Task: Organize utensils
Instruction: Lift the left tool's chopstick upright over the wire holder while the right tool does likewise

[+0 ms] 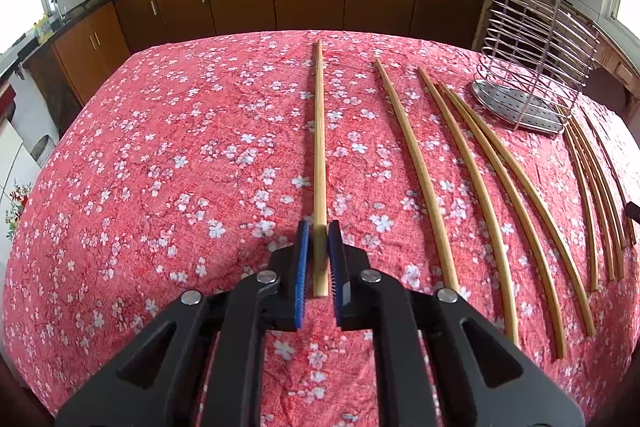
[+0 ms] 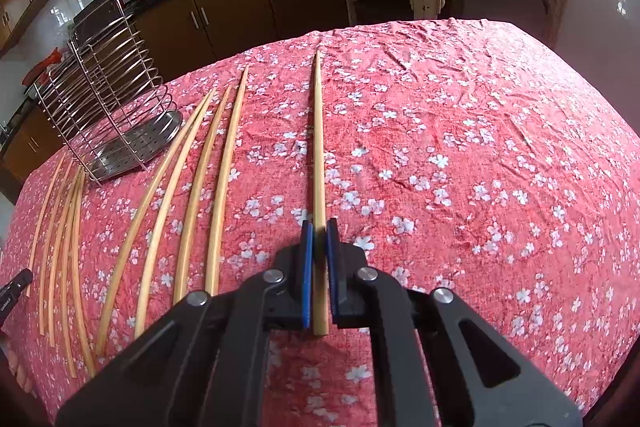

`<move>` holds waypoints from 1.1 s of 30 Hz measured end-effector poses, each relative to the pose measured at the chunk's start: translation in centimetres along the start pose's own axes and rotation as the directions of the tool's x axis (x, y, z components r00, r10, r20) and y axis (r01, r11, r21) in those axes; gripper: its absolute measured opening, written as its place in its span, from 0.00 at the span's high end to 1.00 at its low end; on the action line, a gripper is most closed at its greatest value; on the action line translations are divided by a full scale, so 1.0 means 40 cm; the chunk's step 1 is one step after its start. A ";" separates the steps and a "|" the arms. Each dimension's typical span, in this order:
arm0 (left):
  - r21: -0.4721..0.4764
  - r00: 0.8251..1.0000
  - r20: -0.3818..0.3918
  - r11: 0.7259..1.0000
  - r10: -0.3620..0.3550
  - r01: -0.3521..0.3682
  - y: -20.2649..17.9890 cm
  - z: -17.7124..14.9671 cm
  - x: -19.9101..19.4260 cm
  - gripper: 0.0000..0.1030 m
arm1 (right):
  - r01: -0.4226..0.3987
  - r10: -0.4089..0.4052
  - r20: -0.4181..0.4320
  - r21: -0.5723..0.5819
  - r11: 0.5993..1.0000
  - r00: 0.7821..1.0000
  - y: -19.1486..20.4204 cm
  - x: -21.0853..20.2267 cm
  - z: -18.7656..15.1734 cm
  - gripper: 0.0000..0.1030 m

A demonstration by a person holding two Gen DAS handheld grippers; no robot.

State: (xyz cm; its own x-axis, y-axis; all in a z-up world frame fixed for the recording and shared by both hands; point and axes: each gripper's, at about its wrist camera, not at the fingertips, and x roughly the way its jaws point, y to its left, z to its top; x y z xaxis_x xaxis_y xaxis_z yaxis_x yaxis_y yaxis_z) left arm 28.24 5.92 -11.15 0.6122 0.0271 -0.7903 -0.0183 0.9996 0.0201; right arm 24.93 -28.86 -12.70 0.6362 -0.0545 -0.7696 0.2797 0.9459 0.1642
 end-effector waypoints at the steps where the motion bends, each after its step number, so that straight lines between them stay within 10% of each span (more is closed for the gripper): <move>1: 0.000 1.000 -0.001 1.000 -0.006 0.006 -0.003 -0.001 -0.001 0.79 | -0.002 0.002 -0.001 -0.001 1.000 1.000 0.001 -0.002 -0.004 0.92; 8: 0.019 1.000 0.018 1.000 0.014 -0.014 -0.014 -0.027 -0.010 0.76 | 0.006 -0.006 0.012 -0.029 1.000 1.000 0.009 -0.017 -0.030 0.92; 14: 0.010 0.999 0.021 1.000 0.024 -0.025 0.005 -0.035 -0.022 0.93 | -0.017 0.018 0.023 -0.025 1.000 1.000 0.000 -0.031 -0.043 0.92; 21: -0.005 0.992 0.125 1.000 0.011 -0.010 0.040 -0.033 -0.114 0.93 | -0.025 0.030 0.179 -0.032 0.999 0.983 -0.014 -0.139 -0.038 0.93; 33: -0.092 0.903 0.428 0.992 -0.039 0.087 0.087 0.043 -0.337 0.93 | -0.075 0.084 0.452 -0.038 0.996 0.888 -0.011 -0.309 0.029 0.93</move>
State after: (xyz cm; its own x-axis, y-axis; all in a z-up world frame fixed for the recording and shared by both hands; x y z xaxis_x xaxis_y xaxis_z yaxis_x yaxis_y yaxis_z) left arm 21.29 9.03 0.62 0.8916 -0.0139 -0.4525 -0.0380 0.9937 -0.1053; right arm 17.77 -28.97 -2.56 0.9137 -0.1132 -0.3904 0.2033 0.9589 0.1977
